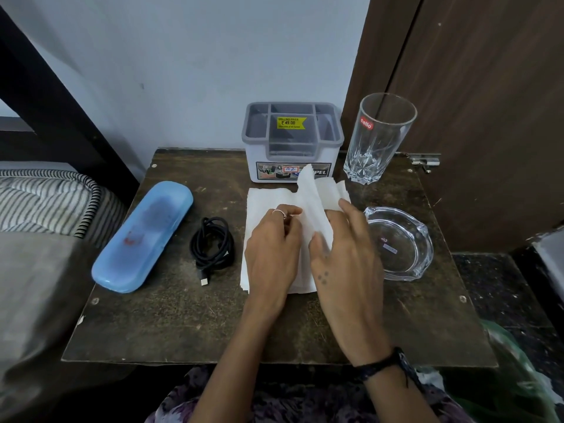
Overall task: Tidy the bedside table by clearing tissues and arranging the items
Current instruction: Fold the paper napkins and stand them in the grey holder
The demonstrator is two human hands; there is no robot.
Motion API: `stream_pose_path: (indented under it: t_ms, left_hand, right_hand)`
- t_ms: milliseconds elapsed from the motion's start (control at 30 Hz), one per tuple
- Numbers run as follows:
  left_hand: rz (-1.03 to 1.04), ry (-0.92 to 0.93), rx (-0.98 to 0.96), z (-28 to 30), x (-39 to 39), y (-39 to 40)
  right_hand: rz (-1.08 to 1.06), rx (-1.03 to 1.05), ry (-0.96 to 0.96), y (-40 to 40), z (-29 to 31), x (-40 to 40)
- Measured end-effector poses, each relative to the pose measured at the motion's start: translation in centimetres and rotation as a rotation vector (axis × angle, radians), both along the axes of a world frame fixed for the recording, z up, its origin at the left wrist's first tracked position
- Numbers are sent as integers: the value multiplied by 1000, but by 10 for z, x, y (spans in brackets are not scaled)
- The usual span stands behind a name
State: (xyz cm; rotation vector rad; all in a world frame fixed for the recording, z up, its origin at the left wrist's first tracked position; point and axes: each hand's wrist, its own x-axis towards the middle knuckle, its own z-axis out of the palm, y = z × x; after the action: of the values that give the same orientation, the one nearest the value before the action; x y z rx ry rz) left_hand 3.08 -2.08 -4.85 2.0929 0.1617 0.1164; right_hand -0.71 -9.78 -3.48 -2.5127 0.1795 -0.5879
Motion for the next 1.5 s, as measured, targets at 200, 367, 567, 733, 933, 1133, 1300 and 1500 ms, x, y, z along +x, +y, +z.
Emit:
stream_pose_path:
  t_ms: [200,367,567,733,933,1133,1300,1500]
  left_hand:
    - [-9,8,25,0,1,1]
    - [-10,4,34,-1,1,2]
    - [-18,2,36,-2,2,2]
    - [-11,7,28,-3,3,2]
    - [-11,-13,24,-4,3,2]
    - [-14,0,50,-2,3,3]
    - [-15,10,99,-2,3,2]
    - [-19,17,87,-1,2,2]
  right_hand:
    - [66,138,-91,-1,3,0]
    - [64,27,-82,-3,1,1]
    - [78,19,-85,-3,2,-1]
    - [108,29,-91,0,6,-2]
    - [88,195,-50,1,13,-4]
    - [52,105,24,-4,11,-2]
    - [23,34,65,-3,6,-2]
    - [7,8,68,-3,5,-1]
